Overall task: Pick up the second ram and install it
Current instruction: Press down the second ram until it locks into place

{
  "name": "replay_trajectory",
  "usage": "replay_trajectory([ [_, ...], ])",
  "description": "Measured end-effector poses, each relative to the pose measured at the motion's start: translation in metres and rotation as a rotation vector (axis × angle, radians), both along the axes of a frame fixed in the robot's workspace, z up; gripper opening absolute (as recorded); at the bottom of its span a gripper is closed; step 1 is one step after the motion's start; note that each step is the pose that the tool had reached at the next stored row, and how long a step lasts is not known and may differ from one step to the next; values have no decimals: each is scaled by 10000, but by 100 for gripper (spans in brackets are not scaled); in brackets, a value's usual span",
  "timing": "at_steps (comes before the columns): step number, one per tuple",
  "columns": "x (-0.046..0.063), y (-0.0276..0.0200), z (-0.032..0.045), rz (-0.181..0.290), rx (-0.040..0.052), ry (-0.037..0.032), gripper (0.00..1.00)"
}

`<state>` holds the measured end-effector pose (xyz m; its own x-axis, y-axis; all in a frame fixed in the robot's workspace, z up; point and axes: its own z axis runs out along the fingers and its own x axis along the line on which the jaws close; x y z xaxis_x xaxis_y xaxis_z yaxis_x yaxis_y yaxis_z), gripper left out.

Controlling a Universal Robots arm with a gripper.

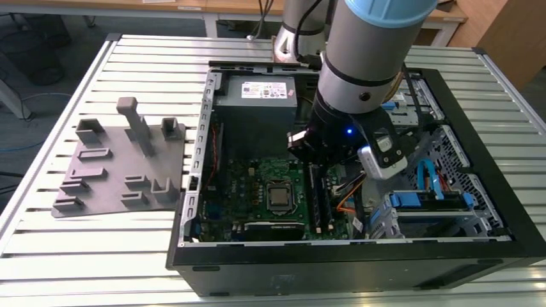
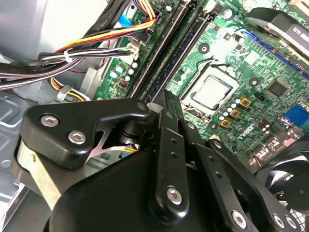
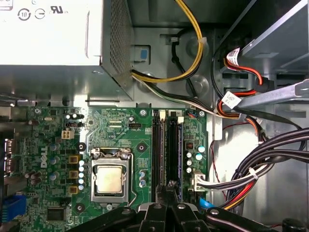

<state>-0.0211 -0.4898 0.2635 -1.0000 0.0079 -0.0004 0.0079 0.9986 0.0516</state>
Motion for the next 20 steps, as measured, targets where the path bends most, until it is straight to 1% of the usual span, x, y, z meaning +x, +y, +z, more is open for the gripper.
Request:
replay_trajectory([
  [2, 0, 2, -5, -1, 0, 0, 11],
  [3, 0, 8, -20, 0, -1, 0, 11],
  [5, -1, 34, -55, 2, -4, 1, 11],
  [12, 0, 190, -184, 55, 0, 0, 11],
  [20, 0, 324, -324, 161, 100, 0, 11],
])
